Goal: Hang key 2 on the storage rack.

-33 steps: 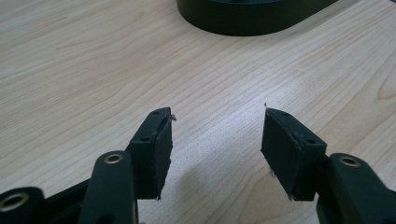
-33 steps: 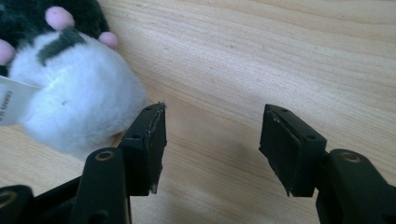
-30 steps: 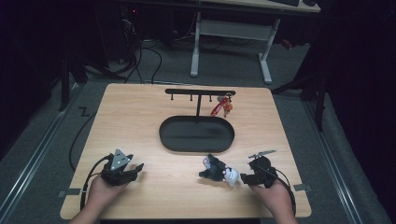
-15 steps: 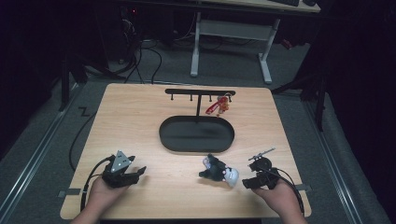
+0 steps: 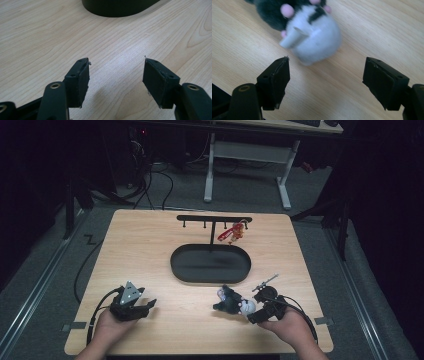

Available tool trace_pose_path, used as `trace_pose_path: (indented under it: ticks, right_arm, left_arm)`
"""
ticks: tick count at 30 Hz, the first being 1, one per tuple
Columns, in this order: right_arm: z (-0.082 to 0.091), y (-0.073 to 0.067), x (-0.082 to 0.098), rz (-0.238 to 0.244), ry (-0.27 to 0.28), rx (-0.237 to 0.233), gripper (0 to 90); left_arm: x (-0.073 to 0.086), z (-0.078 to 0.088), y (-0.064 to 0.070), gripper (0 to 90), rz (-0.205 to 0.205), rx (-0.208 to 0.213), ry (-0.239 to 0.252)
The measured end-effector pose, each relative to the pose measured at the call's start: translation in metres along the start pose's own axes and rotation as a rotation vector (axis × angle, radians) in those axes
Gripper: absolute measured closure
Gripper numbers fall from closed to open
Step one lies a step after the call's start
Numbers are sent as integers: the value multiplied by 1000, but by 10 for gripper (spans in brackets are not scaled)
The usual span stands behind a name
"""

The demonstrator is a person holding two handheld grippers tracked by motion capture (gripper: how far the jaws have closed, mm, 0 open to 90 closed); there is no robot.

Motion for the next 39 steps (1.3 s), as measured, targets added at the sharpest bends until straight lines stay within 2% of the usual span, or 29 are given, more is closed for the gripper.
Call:
trace_pose_path:
  ticks: [3, 12, 19, 23, 25, 26, 28, 30, 32, 33, 34, 39]
  right_arm:
    - [-6, -5, -10, 33, -5, -3, 202]
    - [-28, -12, -29, 76, -41, -12, 208]
    - [-39, -21, -31, 103, -63, -37, 232]
    - [-40, -26, -28, 82, -71, -38, 241]
    - [-40, -26, -26, 110, -59, -37, 250]
    - [-39, -27, -25, 96, -61, -36, 257]
    - [-38, -25, -23, 97, -54, -35, 294]
    - [-37, -23, -20, 64, -45, -31, 357]
    - [-37, -23, -20, 67, -43, -34, 367]
    - [-37, -24, -18, 44, -47, -30, 381]
    - [-38, -23, -17, 60, -38, -28, 402]
    - [-37, -23, -16, 58, -32, -22, 454]
  left_arm:
    - [0, 0, -1, 383, 1, 2, -2]
    - [1, 0, 0, 383, -5, 7, -5]
    - [1, 1, 0, 384, -7, 10, 1]
    - [1, 1, 1, 384, -9, 13, 1]
    - [1, 1, 1, 385, -10, 15, -2]
    - [1, 1, 1, 385, -11, 14, -2]
    - [1, 0, 2, 385, -11, 13, -1]
    - [1, 0, 2, 386, -12, 13, 0]
    - [1, 0, 2, 386, -14, 12, -1]
    - [1, 0, 2, 386, -15, 12, -2]
    - [1, 0, 2, 386, -15, 11, -4]
    - [1, -1, 2, 385, -18, 10, -5]
Point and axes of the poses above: each handheld gripper's, and its own axes: z roughly backward along the jaws, x roughly out of its underside, y roughly to its right, the point moved 5 cm from there along -z, roughly forward along the jaws, and after that the axes turned 9 degrees about y, right-handed, at the moved point
